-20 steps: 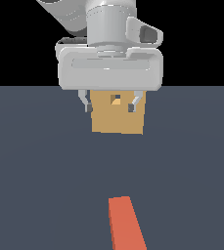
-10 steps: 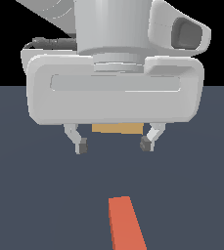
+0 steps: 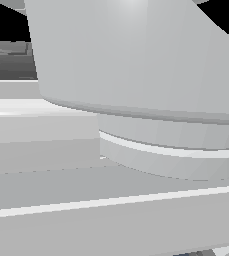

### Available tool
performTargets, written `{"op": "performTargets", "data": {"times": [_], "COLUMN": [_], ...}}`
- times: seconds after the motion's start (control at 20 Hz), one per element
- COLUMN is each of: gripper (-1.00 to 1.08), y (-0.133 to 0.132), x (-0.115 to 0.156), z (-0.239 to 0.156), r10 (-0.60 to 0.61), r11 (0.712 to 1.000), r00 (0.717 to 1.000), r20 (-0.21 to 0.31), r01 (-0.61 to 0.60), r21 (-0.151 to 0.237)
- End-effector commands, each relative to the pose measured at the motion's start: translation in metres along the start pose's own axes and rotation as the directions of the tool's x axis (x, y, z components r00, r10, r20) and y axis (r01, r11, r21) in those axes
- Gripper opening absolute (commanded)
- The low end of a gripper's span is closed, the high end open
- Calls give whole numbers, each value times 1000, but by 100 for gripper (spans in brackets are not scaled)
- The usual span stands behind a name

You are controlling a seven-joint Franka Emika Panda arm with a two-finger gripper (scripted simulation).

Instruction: Insert the peg into the horizontal hole in a box.

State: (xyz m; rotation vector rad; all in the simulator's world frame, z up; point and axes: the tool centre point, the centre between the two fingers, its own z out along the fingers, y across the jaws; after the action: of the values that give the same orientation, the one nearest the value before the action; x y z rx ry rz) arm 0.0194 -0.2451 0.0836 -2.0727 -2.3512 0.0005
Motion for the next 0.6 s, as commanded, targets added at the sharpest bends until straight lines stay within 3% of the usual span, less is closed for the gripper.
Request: {"op": "performTargets", "data": {"times": [0.0, 0.55], "gripper": [100, 100], "y": [2, 7], "x": [-20, -60], "z": [6, 16], "r10": [-9, -23], "r11": [1000, 1000], "r00": [1000, 1000], "r20": [2, 5], "r01": [9, 23], "r21": [-2, -5]}}
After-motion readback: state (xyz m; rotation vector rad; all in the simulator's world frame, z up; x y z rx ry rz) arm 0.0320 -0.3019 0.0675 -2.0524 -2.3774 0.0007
